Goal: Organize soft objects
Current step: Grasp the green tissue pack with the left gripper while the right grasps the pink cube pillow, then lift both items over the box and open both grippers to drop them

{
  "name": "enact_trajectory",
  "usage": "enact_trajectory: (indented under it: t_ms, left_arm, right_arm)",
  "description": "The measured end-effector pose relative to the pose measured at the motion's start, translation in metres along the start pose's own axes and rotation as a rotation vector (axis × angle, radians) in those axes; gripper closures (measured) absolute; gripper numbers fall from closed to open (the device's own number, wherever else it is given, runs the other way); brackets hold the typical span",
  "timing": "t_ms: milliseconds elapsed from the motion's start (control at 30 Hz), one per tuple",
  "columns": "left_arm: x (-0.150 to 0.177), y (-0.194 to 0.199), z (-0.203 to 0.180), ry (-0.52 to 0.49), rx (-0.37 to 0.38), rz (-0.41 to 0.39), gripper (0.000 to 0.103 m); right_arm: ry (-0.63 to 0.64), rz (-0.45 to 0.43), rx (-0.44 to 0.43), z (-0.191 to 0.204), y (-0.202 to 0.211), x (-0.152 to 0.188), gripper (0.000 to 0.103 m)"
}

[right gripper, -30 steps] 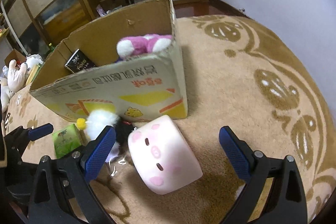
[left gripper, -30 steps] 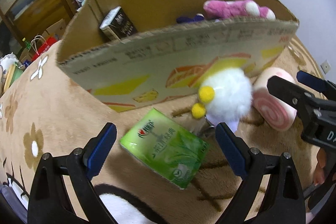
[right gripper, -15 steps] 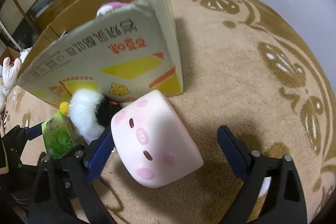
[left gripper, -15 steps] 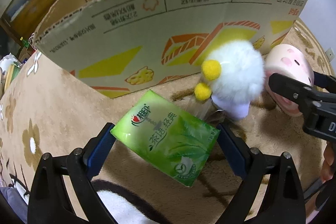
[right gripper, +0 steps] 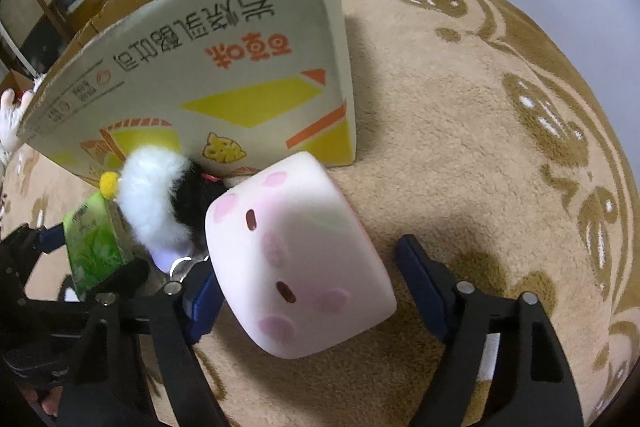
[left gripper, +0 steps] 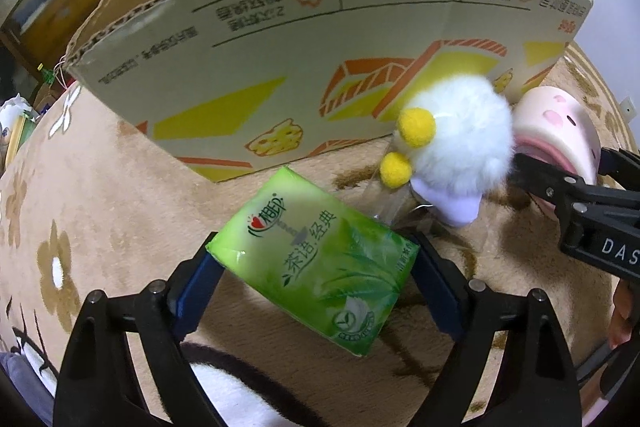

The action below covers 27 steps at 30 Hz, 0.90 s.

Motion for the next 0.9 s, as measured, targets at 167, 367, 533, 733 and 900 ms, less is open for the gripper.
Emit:
enact_trajectory:
  t_ms: [167,367,533,733,900]
  left_arm:
    - [-0.006,-0.003,0.007,0.036,0.006,0.005,0.015]
    - [-0.001,0.000,0.015,0.074,0.001,0.004,0.015]
    - [0.005,0.005,0.019,0.086,-0.017,-0.005,0.015]
    - [0.008,0.015,0.021,0.111,-0.030,-0.025,0.015]
    - [0.012,0.041,0.027,0.138,-0.040,-0.078,0.015]
  right_arm:
    - [-0.005,-0.007,-0.022,0.000,0.003,0.001,0.034]
    - [-0.002,-0.017,-0.030,0.000,0.012,0.004,0.046]
    - [-0.015,-0.026,-0.041,-0.004,0.019,0.006,0.051]
    - [-0.022,-0.055,-0.064,-0.007,0.033,0.011,0.052]
    - [-0.029,-0.130,-0.071,-0.006,0.054,0.011,0.052]
Point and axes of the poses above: each gripper's, at about its wrist camera, not at the fingertips, and y roughly against the way its jaws point, z to its left, x to its underside, the point moved 1 cm from there along -y, roughly the way its jaws point, and after that the axes turned 2 degrees about -z, right-handed, at the moved point
